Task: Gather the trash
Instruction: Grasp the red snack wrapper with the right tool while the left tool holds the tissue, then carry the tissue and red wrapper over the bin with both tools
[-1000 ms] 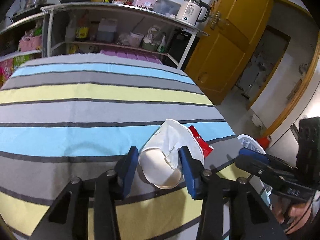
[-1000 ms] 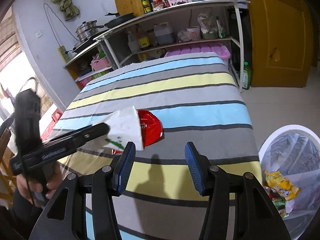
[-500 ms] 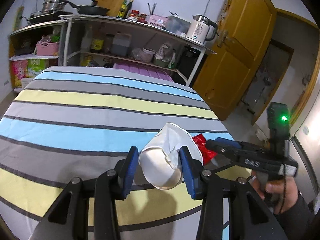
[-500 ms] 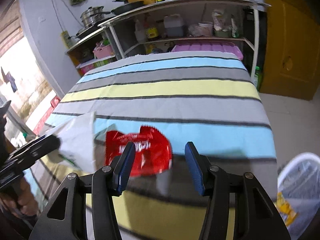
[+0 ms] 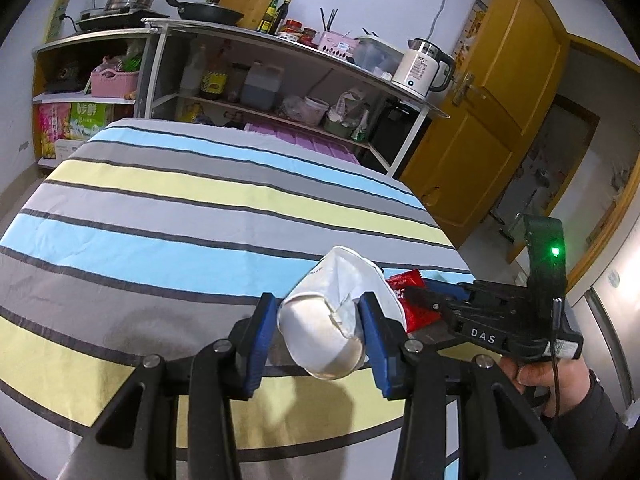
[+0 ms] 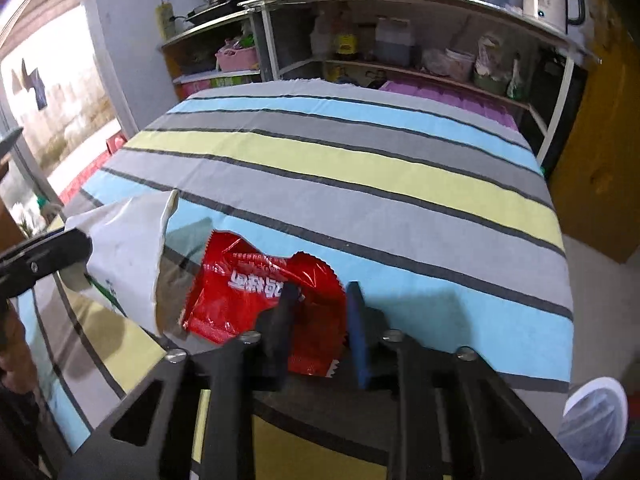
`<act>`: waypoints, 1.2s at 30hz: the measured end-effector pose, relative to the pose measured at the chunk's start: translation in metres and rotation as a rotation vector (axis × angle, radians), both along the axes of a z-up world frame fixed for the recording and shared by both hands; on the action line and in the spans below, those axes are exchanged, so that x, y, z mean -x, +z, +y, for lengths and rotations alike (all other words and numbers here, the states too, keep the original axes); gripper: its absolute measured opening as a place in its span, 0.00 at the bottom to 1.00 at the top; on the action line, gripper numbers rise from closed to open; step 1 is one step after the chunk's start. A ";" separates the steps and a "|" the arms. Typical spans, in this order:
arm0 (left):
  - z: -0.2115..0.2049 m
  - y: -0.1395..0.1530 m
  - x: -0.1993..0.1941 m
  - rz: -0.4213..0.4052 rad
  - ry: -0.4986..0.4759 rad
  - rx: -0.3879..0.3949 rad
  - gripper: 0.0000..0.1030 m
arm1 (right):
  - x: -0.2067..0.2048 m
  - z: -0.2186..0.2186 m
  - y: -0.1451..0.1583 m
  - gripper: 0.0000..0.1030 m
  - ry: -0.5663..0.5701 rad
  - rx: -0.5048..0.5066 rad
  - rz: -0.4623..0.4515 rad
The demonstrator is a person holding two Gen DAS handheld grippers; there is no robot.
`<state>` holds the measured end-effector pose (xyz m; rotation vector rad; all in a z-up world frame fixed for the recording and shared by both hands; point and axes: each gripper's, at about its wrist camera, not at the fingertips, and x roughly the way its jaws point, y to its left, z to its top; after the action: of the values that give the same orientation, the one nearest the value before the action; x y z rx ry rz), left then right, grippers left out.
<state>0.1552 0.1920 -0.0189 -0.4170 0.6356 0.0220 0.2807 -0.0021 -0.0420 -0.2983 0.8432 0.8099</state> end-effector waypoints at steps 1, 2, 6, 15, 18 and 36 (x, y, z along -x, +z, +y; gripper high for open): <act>0.000 -0.001 0.001 0.001 0.002 0.000 0.43 | 0.002 0.000 0.000 0.08 0.003 0.003 -0.004; 0.000 0.000 0.002 0.001 0.003 -0.001 0.43 | 0.004 -0.001 0.000 0.08 0.004 0.003 -0.005; -0.001 0.001 0.004 0.001 0.006 -0.003 0.43 | 0.016 -0.005 0.004 0.04 -0.003 -0.002 -0.022; -0.012 0.007 0.012 -0.002 -0.006 -0.012 0.43 | 0.043 -0.037 0.015 0.02 -0.063 -0.079 -0.017; -0.019 0.011 0.015 -0.005 -0.017 -0.018 0.43 | 0.053 -0.049 0.019 0.02 -0.081 -0.095 -0.017; -0.079 0.038 0.023 -0.031 -0.115 -0.063 0.43 | 0.089 -0.124 0.057 0.01 -0.215 -0.206 -0.072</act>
<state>0.1319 0.1127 0.0194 -0.3187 0.6258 -0.0734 0.1912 -0.1265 0.0154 -0.0525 0.7036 0.6741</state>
